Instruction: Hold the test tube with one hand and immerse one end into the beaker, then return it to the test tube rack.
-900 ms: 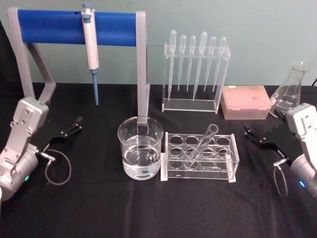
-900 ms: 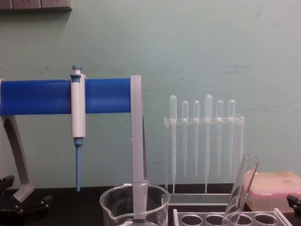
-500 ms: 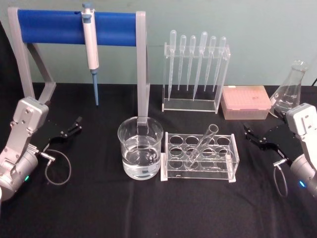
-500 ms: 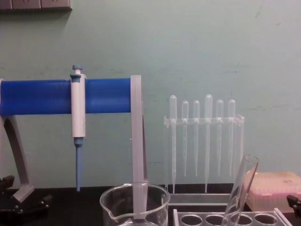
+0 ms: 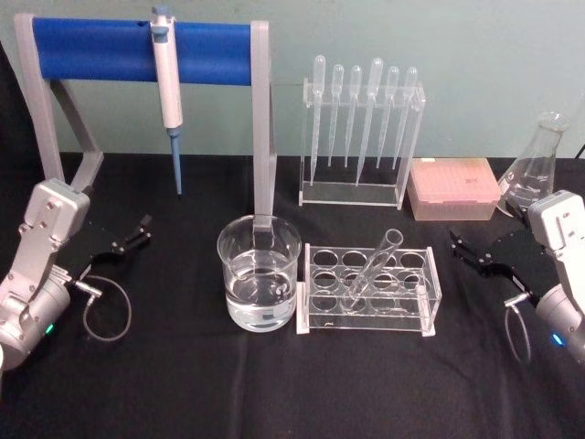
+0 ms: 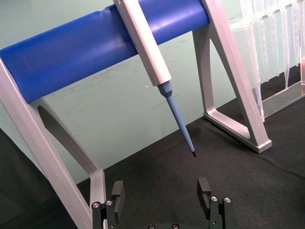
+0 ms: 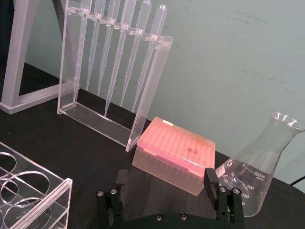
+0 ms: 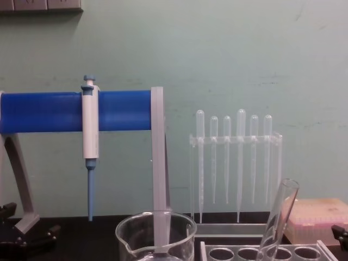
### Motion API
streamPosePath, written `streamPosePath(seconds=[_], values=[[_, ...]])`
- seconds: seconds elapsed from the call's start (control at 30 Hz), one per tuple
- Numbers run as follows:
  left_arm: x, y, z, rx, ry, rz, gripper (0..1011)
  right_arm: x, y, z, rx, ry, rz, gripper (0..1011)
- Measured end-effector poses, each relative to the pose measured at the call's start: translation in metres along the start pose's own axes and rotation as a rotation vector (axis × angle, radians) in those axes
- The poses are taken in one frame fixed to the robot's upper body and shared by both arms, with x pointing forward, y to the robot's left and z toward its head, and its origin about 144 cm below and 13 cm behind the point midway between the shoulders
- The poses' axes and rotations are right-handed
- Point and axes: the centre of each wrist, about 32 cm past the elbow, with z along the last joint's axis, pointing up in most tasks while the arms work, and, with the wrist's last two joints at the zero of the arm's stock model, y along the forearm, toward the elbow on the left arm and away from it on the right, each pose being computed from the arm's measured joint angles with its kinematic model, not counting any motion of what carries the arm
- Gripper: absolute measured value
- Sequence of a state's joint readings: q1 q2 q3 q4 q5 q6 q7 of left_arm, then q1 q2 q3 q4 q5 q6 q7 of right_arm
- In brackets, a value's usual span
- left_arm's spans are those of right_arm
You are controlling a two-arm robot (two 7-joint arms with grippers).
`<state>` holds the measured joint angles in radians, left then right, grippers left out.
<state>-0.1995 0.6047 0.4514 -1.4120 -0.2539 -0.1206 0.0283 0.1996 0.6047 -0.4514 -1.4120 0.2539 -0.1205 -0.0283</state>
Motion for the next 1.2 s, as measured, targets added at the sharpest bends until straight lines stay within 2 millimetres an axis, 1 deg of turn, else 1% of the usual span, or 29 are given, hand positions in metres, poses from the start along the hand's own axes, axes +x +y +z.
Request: streamPosePath(seconds=[0.37,0.5,0.7,0.9,1.03,1.2], values=[[0.0,0.0,0.0,0.0,0.0,0.0,1000,0.0,0.0,0.0,0.0,0.0,0.0,1002],[0.0,0.0,0.0,0.0,0.0,0.0,1000,0.004,0.0,0.001,0.015,0.021,0.002,1002],[0.0,0.0,0.0,0.0,0.0,0.0,1000,0.011,-0.003,0.011,0.047,0.061,0.018,1002],[0.0,0.0,0.0,0.0,0.0,0.0,1000,0.026,-0.016,0.029,0.096,0.11,0.078,1002],[0.0,0.0,0.0,0.0,0.0,0.0,1000,0.037,-0.025,0.034,0.109,0.149,0.143,1002],[0.0,0.0,0.0,0.0,0.0,0.0,1000,0.052,-0.034,0.034,0.124,0.202,0.255,1002]])
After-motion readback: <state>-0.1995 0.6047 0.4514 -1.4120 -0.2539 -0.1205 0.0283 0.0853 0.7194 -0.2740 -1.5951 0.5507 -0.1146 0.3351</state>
